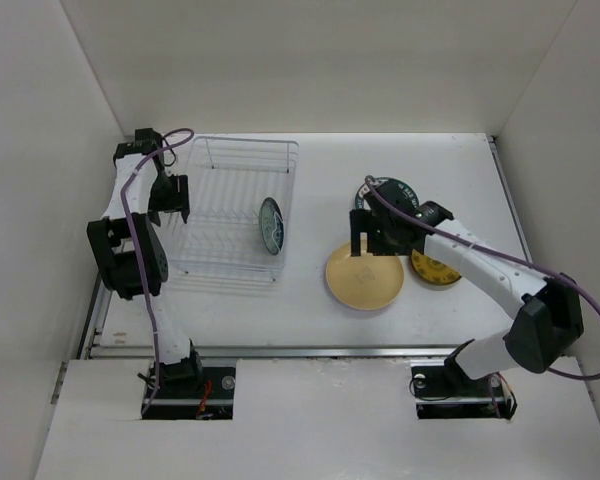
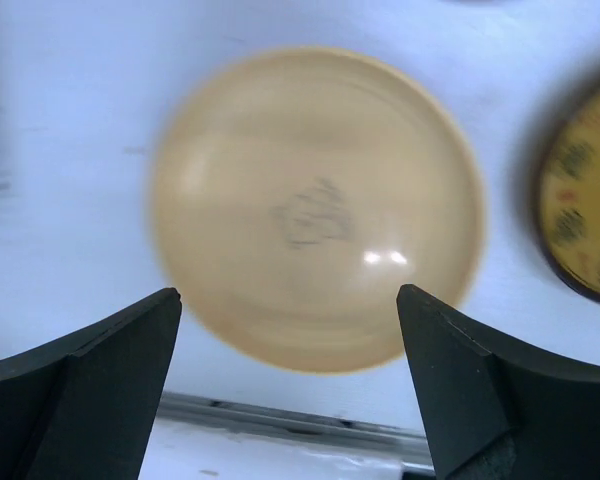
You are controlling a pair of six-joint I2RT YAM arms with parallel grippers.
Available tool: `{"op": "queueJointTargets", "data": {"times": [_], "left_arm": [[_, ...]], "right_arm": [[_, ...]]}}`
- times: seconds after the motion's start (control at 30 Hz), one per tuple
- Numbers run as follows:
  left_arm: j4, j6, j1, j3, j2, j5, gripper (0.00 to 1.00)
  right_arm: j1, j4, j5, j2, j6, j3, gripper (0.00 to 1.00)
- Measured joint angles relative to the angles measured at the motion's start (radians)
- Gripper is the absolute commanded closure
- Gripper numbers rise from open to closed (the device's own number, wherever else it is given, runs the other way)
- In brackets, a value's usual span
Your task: Unload the plates from the dish rack
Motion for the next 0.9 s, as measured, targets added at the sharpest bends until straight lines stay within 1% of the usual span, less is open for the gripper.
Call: {"op": "queueJointTargets", "data": {"times": [0.03,0.07,0.17,0.3,0.4,0.5,0.57,0.67,0.87,0.9], "left_arm": [[-0.008,0.005,-0.003,0.007,0.0,-0.006,0.19],[-0.014,0.002,-0.009,0.016,0.0,-0.014,0.01],[-0.009,0.003,-0.033,0.033,-0.027,-0.037,0.01],[0.042,0.015,-0.098,0.036,-0.152,-0.078,0.01],[0.061,0.043,-0.196,0.072,-0.269,-0.077,0.01],[0.044,0.071,-0.338,0.167,-0.312,-0.062,0.01],[0.011,0.078,-0.429,0.242,-0.283,-0.037,0.01],[-0.042,0.079,-0.503,0.3,-0.192,-0.014,0.01],[-0.131,0.083,-0.578,0.285,0.044,-0.067,0.01],[-0.136,0.084,-0.589,0.276,0.066,-0.074,0.03]], "right_arm": [[0.03,0.018,-0.012,0.0,-0.008,0.037,0.06],[0.055,0.038,-0.027,0.002,-0.016,0.077,0.04],[0.098,0.127,-0.071,0.002,-0.026,0.157,0.04],[0.094,0.183,-0.074,0.002,-0.021,0.171,0.03],[0.086,0.183,-0.052,0.002,-0.008,0.169,0.03],[0.083,0.182,-0.021,0.002,0.019,0.16,0.03],[0.079,0.183,-0.005,-0.003,0.038,0.146,0.03],[0.072,0.181,0.018,-0.032,0.06,0.103,0.03],[0.065,0.179,0.044,-0.114,0.086,0.045,0.03],[0.065,0.177,0.047,-0.129,0.091,0.035,0.03]]}}
